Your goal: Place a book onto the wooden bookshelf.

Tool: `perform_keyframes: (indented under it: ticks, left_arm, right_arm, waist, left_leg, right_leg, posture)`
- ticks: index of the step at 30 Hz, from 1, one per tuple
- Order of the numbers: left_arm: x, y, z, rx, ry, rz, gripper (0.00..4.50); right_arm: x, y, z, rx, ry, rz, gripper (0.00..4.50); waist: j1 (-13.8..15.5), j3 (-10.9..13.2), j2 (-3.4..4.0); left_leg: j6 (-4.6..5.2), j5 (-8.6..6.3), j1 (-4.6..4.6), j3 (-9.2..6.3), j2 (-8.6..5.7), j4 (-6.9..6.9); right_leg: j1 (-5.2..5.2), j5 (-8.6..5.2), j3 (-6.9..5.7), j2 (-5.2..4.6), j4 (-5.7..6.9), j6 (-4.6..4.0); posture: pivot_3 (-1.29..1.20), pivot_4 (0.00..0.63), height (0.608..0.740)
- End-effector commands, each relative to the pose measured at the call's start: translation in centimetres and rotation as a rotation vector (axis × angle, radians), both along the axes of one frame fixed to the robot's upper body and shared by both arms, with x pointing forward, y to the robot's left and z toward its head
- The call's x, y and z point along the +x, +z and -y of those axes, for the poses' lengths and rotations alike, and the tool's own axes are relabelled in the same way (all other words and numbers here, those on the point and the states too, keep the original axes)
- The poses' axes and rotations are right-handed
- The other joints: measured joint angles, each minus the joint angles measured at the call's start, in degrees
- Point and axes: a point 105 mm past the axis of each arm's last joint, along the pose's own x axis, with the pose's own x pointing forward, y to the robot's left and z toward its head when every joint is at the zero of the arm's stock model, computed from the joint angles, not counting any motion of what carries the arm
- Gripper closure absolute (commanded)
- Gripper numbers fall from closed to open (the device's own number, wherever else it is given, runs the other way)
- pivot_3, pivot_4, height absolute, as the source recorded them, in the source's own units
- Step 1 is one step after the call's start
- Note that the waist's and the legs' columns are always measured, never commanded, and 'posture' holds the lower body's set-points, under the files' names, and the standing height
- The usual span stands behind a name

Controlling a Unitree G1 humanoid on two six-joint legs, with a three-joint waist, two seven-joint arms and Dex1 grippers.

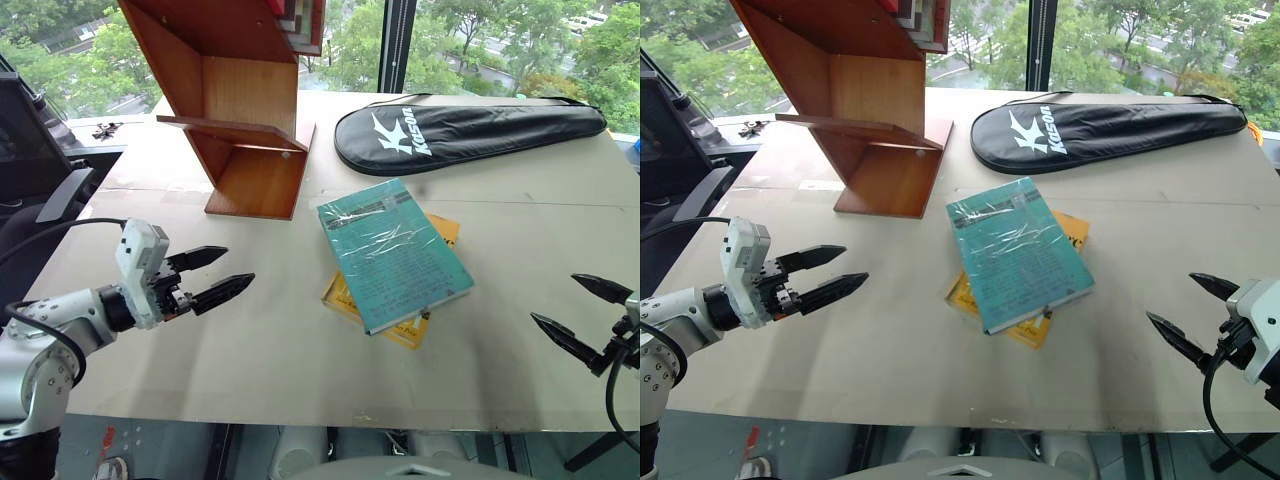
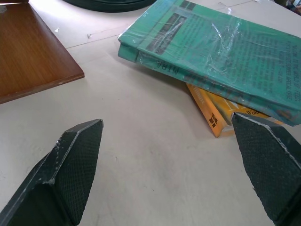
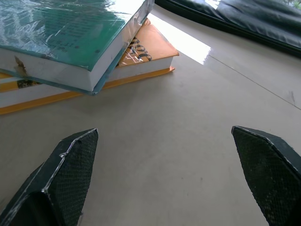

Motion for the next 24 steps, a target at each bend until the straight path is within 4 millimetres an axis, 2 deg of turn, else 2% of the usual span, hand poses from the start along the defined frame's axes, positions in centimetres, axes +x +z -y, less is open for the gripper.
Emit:
perform_keyframes:
  ticks: [1, 3, 8, 11, 12, 14, 16, 19, 24]
  left_arm:
    - [0.5, 1.4, 1.0, -0.006, -0.044, 0.055, 0.01]
    - [0.9, 2.0, 2.5, -0.038, -0.081, 0.066, 0.01]
    - [0.8, 2.6, 4.0, -0.036, -0.148, 0.077, 0.01]
    - [0.3, 2.2, 4.5, 0.005, -0.202, 0.073, 0.00]
    - [0.1, 2.0, 4.6, 0.023, -0.219, 0.072, 0.00]
    - [-0.1, 1.8, 4.6, 0.032, -0.234, 0.069, 0.00]
    - [-0.3, 1.6, 4.5, 0.039, -0.244, 0.067, 0.00]
    - [-0.5, 1.4, 4.4, 0.038, -0.250, 0.065, 0.00]
    - [-0.9, 0.5, 3.8, 0.057, -0.236, 0.053, 0.00]
  right_arm:
    - [0.4, 1.1, -0.4, -0.029, 0.002, 0.071, 0.00]
    - [1.3, 1.1, -0.9, -0.020, -0.018, 0.106, 0.00]
    - [1.9, 0.8, -2.3, 0.026, 0.002, 0.093, 0.00]
    - [1.1, 0.1, -3.9, 0.096, 0.091, -0.001, 0.74]
    - [0.8, -0.3, -4.7, 0.092, 0.128, -0.031, 1.31]
    - [0.1, -0.9, -6.2, 0.080, 0.195, -0.082, 2.14]
    - [-0.1, -0.9, -7.6, 0.109, 0.245, -0.096, 3.22]
    - [0.0, -1.0, -9.1, 0.111, 0.309, -0.117, 4.46]
    - [2.3, -1.6, -10.4, 0.091, 0.331, -0.123, 4.46]
  waist:
    - [0.01, 0.00, 0.00]
    - [0.12, 0.03, -0.07]
    - [-0.10, 0.04, -0.07]
    - [-0.09, 0.05, -0.05]
    - [-0.12, 0.05, -0.04]
    - [-0.08, 0.05, -0.04]
    - [-0.06, 0.05, -0.05]
    - [-0.11, 0.05, -0.05]
    - [-0.11, 0.08, -0.13]
  left_leg:
    - [0.00, 0.00, 0.00, 0.00, 0.00, 0.00]
    - [-0.01, 0.01, -0.01, -0.02, 0.00, 0.01]
    - [-0.08, 0.05, 0.00, -0.01, -0.02, 0.02]
    - [-0.10, 0.06, -0.01, -0.02, -0.01, 0.00]
    - [-0.10, 0.06, -0.01, -0.02, -0.01, 0.00]
    - [-0.10, 0.06, -0.01, -0.02, -0.01, -0.01]
    - [-0.09, 0.05, -0.01, -0.02, -0.01, 0.00]
    - [-0.08, 0.05, 0.00, -0.01, -0.01, 0.02]
    - [-0.08, 0.05, 0.01, -0.01, -0.02, 0.04]
  right_leg:
    - [0.00, 0.00, 0.00, 0.00, 0.00, 0.00]
    - [0.00, 0.00, -0.03, -0.01, 0.00, 0.00]
    - [0.00, 0.01, -0.02, -0.01, 0.06, 0.01]
    - [-0.01, 0.00, -0.03, 0.02, 0.05, 0.01]
    - [-0.01, 0.00, -0.03, 0.02, 0.05, 0.01]
    - [-0.01, 0.00, -0.03, 0.02, 0.03, 0.01]
    - [-0.01, 0.00, -0.03, 0.01, 0.03, 0.01]
    - [0.00, 0.00, -0.03, 0.00, 0.04, 0.02]
    - [-0.01, 0.00, -0.03, 0.02, 0.05, 0.01]
  posture:
    - [0.00, 0.150, 0.740]
    - [0.00, 0.150, 0.740]
    - [0.00, 0.150, 0.740]
    - [0.00, 0.150, 0.740]
    - [0.00, 0.150, 0.740]
    - [0.00, 0.150, 0.740]
    - [0.00, 0.150, 0.740]
    - [0.00, 0.150, 0.740]
    - [0.00, 0.150, 0.740]
